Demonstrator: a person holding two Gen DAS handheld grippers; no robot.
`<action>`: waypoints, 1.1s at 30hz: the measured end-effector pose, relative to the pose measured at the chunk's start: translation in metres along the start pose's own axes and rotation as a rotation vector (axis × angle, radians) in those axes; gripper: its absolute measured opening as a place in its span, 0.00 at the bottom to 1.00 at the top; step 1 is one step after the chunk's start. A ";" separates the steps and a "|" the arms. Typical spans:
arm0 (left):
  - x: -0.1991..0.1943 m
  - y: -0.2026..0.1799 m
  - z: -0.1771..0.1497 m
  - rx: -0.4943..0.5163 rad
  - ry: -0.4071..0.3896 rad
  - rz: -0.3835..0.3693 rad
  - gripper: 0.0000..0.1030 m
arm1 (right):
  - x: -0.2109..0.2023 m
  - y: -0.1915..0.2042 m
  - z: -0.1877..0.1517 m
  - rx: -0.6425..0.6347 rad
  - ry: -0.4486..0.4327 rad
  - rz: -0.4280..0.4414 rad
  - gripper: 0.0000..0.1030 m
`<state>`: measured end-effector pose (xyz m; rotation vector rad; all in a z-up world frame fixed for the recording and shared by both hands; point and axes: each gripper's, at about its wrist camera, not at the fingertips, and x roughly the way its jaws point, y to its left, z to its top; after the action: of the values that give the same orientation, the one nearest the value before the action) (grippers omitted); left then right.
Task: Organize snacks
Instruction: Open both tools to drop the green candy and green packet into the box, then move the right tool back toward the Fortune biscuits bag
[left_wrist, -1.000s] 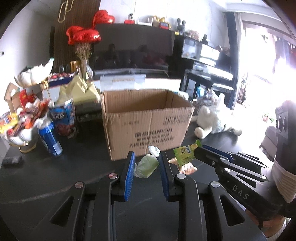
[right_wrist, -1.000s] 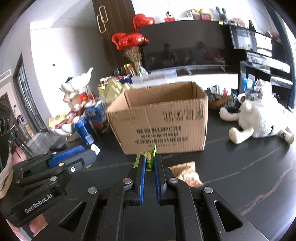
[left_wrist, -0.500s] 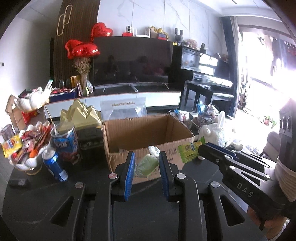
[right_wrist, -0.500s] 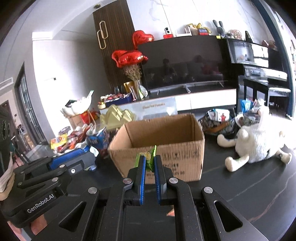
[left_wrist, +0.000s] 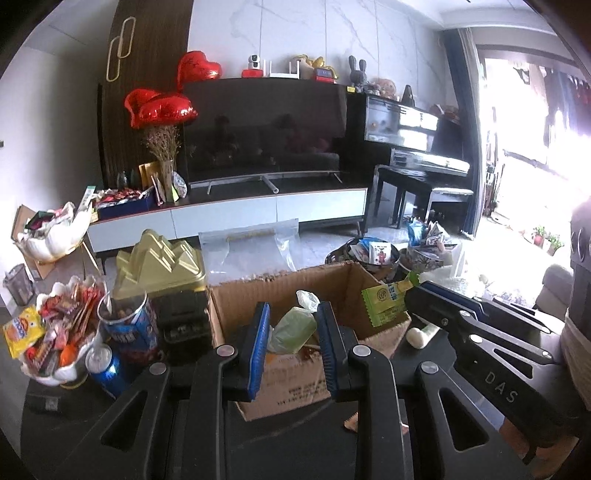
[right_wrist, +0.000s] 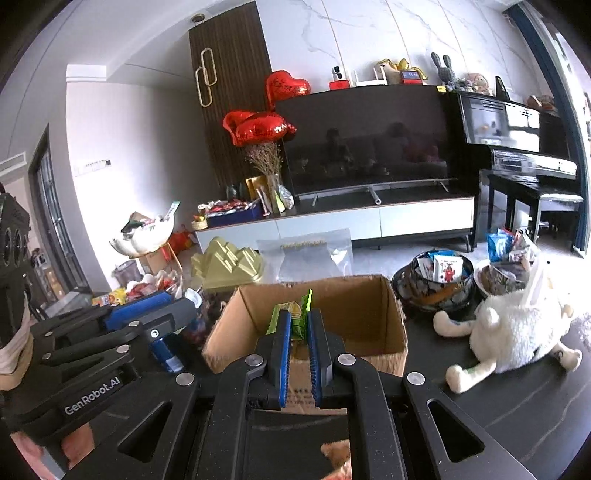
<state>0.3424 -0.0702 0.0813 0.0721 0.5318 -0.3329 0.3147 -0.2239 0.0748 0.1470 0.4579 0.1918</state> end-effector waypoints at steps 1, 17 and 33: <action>0.007 0.001 0.003 0.000 0.009 -0.001 0.26 | 0.004 -0.001 0.002 -0.002 0.005 0.001 0.10; 0.091 0.015 0.016 -0.019 0.155 0.031 0.38 | 0.085 -0.027 0.019 0.018 0.155 -0.010 0.11; 0.043 0.010 -0.005 -0.012 0.141 0.148 0.60 | 0.051 -0.017 -0.002 -0.039 0.182 -0.047 0.43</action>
<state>0.3778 -0.0728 0.0547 0.1230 0.6643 -0.1807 0.3616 -0.2293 0.0479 0.0803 0.6373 0.1685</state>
